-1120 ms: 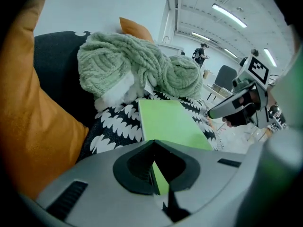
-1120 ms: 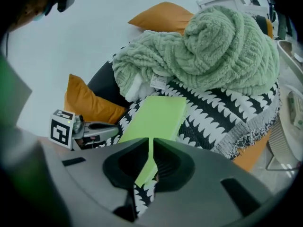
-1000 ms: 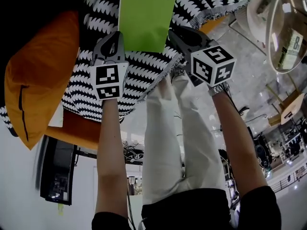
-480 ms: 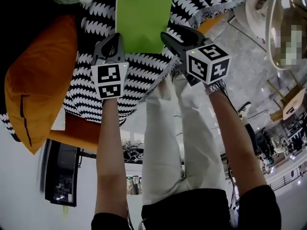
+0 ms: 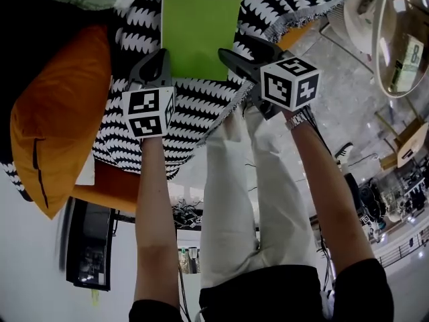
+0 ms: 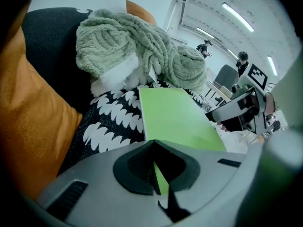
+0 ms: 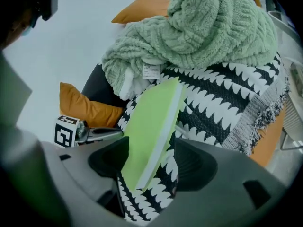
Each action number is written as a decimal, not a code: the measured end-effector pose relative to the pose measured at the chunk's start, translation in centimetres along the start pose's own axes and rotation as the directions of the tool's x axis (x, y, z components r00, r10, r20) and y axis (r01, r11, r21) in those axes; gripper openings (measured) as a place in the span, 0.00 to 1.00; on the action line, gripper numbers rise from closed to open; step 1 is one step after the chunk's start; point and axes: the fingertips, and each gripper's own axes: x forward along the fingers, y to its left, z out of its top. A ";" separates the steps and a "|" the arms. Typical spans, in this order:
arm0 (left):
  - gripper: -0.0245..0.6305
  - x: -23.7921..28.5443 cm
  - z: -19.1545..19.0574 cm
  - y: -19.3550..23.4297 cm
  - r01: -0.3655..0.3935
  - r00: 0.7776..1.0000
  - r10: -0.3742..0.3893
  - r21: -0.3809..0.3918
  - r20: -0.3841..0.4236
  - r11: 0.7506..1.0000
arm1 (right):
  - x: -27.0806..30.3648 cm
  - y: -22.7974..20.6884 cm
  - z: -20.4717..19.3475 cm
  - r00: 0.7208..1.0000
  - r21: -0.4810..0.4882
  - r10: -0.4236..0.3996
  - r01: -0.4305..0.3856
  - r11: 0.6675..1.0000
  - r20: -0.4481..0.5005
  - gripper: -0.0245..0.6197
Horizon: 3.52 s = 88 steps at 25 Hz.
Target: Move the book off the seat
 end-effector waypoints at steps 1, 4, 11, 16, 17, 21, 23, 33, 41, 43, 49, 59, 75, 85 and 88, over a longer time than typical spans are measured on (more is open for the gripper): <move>0.05 0.0 0.0 0.1 0.005 1.000 -0.005 -0.008 -0.002 1.000 | 0.2 0.0 -0.1 1.000 0.009 0.006 -0.006 1.000 -0.006 0.48; 0.05 0.0 0.0 0.5 0.022 1.000 -0.022 -0.040 -0.001 0.999 | 1.0 -0.1 -0.4 1.000 0.037 0.025 -0.024 0.999 -0.017 0.49; 0.05 0.0 0.0 0.9 0.050 0.999 -0.050 -0.028 -0.015 0.998 | 2.7 1.4 -0.3 0.995 0.094 0.103 -0.101 0.990 -0.011 0.50; 0.05 -0.1 0.0 0.9 0.052 0.999 -0.053 -0.029 -0.012 0.998 | 4.0 2.8 0.0 0.989 0.127 0.149 -0.145 0.981 -0.015 0.50; 0.05 -0.1 0.0 0.9 0.054 0.998 -0.054 -0.032 -0.010 0.998 | 4.3 3.0 0.0 0.988 0.136 0.154 -0.151 0.979 -0.014 0.50; 0.05 0.0 0.0 0.9 0.048 0.999 -0.048 -0.038 -0.002 0.998 | 5.4 4.1 0.3 0.986 0.166 0.164 -0.161 0.973 -0.003 0.50; 0.05 -0.1 0.0 1.1 0.049 0.999 -0.049 -0.057 0.004 0.997 | 5.7 4.5 0.4 0.986 0.176 0.169 -0.166 0.970 -0.002 0.50; 0.05 -0.4 0.1 1.3 0.089 0.996 -0.087 -0.076 0.021 0.993 | 6.1 4.6 1.1 0.989 0.243 0.146 -0.147 0.959 0.021 0.32; 0.05 -0.8 0.1 0.2 0.097 0.995 -0.095 -0.067 0.039 0.993 | 5.0 5.1 1.6 0.987 0.259 0.145 -0.158 0.953 0.068 0.25; 0.05 -1.3 0.6 -0.4 0.098 0.994 -0.095 -0.042 0.059 0.994 | 4.7 5.7 2.0 0.986 0.208 0.152 -0.162 0.965 0.065 0.24; 0.05 -3.4 3.7 -2.5 0.126 0.982 -0.124 -0.006 0.146 0.992 | 3.1 7.3 4.0 0.983 0.130 0.163 -0.173 0.976 0.082 0.24; 0.05 -7.7 6.6 -6.1 0.112 0.965 -0.102 -0.026 0.242 0.993 | -2.6 8.6 4.8 0.984 0.065 0.135 -0.143 0.988 0.119 0.24; 0.05 -16.6 10.6 -13.4 0.074 0.930 -0.073 0.010 0.361 0.997 | -15.2 10.7 4.6 0.972 -0.010 0.102 -0.102 0.995 0.211 0.24; 0.05 -23.2 11.5 -19.4 0.037 0.889 -0.028 -0.009 0.456 0.999 | -23.8 13.6 2.1 0.959 -0.062 0.140 -0.129 0.990 0.248 0.24; 0.05 -26.1 11.7 -21.5 0.031 0.876 -0.019 -0.017 0.482 0.999 | -26.8 14.8 1.3 0.954 -0.070 0.149 -0.135 0.988 0.259 0.24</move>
